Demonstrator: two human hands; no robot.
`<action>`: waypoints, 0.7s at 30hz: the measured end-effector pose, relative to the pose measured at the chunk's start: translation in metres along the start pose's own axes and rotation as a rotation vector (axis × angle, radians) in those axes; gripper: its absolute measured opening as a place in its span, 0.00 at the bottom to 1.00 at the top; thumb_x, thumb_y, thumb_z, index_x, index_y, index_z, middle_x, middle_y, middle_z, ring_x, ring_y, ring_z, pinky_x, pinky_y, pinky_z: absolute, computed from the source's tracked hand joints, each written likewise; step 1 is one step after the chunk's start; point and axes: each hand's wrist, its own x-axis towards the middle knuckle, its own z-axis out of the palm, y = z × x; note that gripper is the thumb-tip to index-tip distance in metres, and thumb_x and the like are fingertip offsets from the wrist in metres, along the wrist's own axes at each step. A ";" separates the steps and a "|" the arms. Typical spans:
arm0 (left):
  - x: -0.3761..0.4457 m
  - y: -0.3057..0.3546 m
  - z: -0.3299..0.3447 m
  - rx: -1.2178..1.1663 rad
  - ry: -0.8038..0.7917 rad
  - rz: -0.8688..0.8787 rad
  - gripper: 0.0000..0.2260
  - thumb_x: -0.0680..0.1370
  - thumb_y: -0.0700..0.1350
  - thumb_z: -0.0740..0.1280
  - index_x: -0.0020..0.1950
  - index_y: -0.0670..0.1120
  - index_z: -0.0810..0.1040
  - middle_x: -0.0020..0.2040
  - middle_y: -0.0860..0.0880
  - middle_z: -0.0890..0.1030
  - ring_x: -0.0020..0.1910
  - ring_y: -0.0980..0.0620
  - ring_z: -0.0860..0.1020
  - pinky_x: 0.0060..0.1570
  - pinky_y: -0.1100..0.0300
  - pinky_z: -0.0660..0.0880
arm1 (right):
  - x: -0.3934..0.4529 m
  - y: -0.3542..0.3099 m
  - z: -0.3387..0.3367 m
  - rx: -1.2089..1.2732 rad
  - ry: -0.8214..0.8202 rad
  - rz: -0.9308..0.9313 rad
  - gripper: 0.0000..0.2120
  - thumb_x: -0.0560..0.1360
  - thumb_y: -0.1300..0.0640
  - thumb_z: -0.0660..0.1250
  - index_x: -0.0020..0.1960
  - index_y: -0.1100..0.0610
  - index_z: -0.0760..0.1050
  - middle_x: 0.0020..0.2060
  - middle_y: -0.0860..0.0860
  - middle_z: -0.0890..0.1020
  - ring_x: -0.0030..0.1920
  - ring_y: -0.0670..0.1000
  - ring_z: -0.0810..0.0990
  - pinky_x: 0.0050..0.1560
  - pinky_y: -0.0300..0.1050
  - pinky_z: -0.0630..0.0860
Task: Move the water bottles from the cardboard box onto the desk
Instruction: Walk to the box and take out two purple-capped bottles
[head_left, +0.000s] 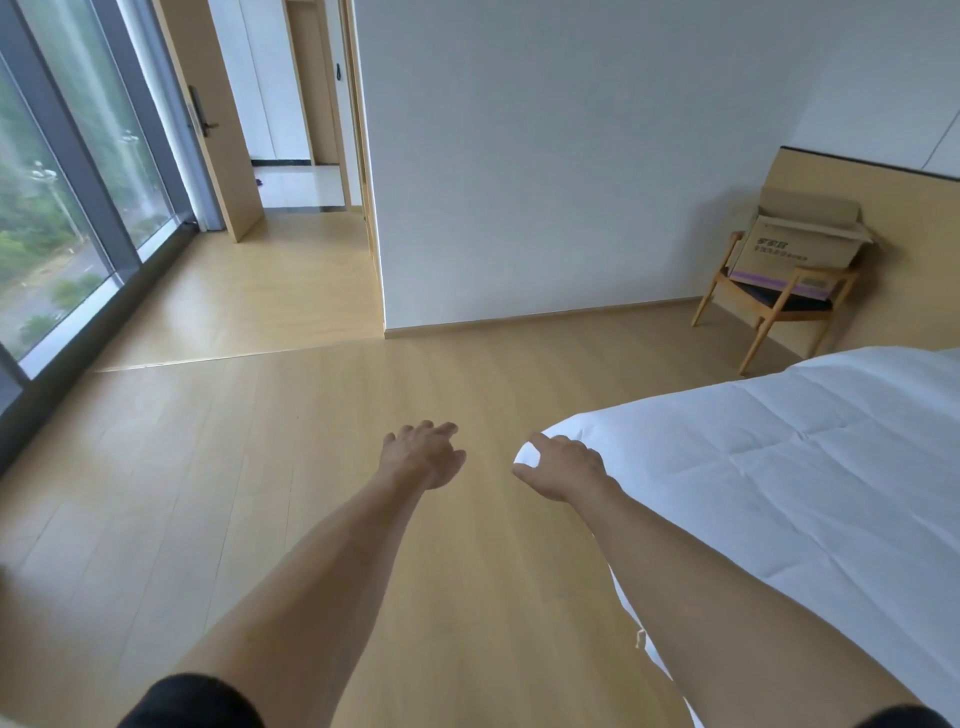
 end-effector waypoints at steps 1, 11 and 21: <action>0.015 -0.002 -0.003 0.001 -0.002 0.004 0.25 0.83 0.58 0.55 0.80 0.57 0.60 0.76 0.48 0.68 0.74 0.44 0.67 0.71 0.48 0.62 | 0.015 -0.001 -0.003 0.000 -0.003 0.005 0.30 0.81 0.39 0.58 0.78 0.49 0.60 0.72 0.56 0.71 0.72 0.59 0.69 0.69 0.54 0.67; 0.194 -0.021 -0.034 0.037 0.000 -0.014 0.26 0.83 0.60 0.55 0.80 0.57 0.60 0.76 0.49 0.67 0.74 0.44 0.66 0.72 0.47 0.62 | 0.207 -0.015 -0.029 0.056 -0.023 0.012 0.30 0.80 0.37 0.59 0.78 0.49 0.61 0.74 0.55 0.70 0.73 0.59 0.68 0.72 0.54 0.65; 0.385 -0.011 -0.096 0.050 -0.013 -0.023 0.26 0.83 0.60 0.55 0.80 0.57 0.59 0.76 0.49 0.67 0.74 0.44 0.66 0.72 0.47 0.61 | 0.400 -0.022 -0.090 0.073 -0.043 -0.015 0.30 0.80 0.37 0.59 0.77 0.49 0.63 0.72 0.56 0.71 0.73 0.59 0.68 0.71 0.53 0.65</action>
